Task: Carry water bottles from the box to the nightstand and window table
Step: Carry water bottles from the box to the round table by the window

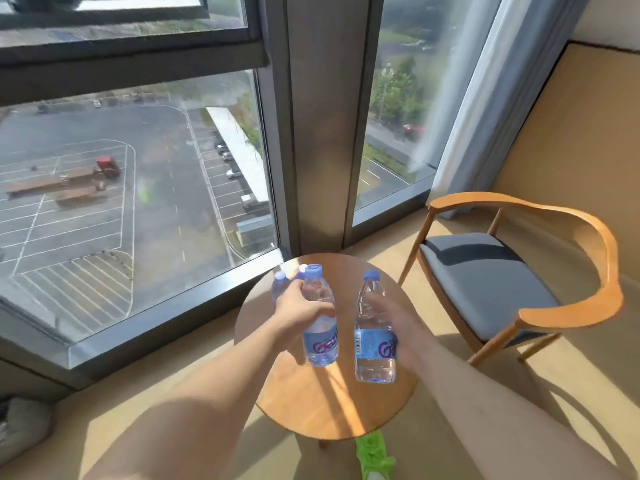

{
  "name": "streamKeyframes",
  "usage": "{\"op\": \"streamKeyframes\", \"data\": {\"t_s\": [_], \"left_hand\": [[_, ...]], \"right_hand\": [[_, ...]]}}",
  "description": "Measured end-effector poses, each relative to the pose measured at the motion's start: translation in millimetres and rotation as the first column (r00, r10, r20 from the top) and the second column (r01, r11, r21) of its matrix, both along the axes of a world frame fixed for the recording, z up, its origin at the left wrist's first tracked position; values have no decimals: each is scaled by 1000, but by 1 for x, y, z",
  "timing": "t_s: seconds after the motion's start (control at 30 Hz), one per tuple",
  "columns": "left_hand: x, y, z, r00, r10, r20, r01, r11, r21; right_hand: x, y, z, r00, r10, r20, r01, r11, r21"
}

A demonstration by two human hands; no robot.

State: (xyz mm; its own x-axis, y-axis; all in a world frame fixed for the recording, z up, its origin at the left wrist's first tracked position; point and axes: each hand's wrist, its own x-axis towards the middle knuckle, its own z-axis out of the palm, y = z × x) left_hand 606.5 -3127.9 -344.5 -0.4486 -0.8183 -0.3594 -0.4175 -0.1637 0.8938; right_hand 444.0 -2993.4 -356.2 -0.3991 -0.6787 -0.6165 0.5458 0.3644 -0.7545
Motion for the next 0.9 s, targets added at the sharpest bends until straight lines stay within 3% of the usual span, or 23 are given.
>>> {"op": "streamKeyframes", "data": {"t_s": [0.3, 0.4, 0.57, 0.9], "left_hand": [[-102, -72, -19, 979, -119, 164, 152, 966, -208], [-131, -97, -26, 959, -115, 257, 188, 941, -280], [-159, -140, -53, 929, -165, 330, 260, 927, -270], [-171, -173, -123, 746, -256, 615, 514, 808, -287]], "right_hand": [[-107, -104, -38, 955, 217, -201, -193, 972, 133], [-138, -132, -55, 901, 320, -294, -274, 943, 188], [-170, -166, -95, 796, 476, -374, -366, 871, 329], [-186, -203, -151, 633, 598, -491, -377, 793, 480]]}}
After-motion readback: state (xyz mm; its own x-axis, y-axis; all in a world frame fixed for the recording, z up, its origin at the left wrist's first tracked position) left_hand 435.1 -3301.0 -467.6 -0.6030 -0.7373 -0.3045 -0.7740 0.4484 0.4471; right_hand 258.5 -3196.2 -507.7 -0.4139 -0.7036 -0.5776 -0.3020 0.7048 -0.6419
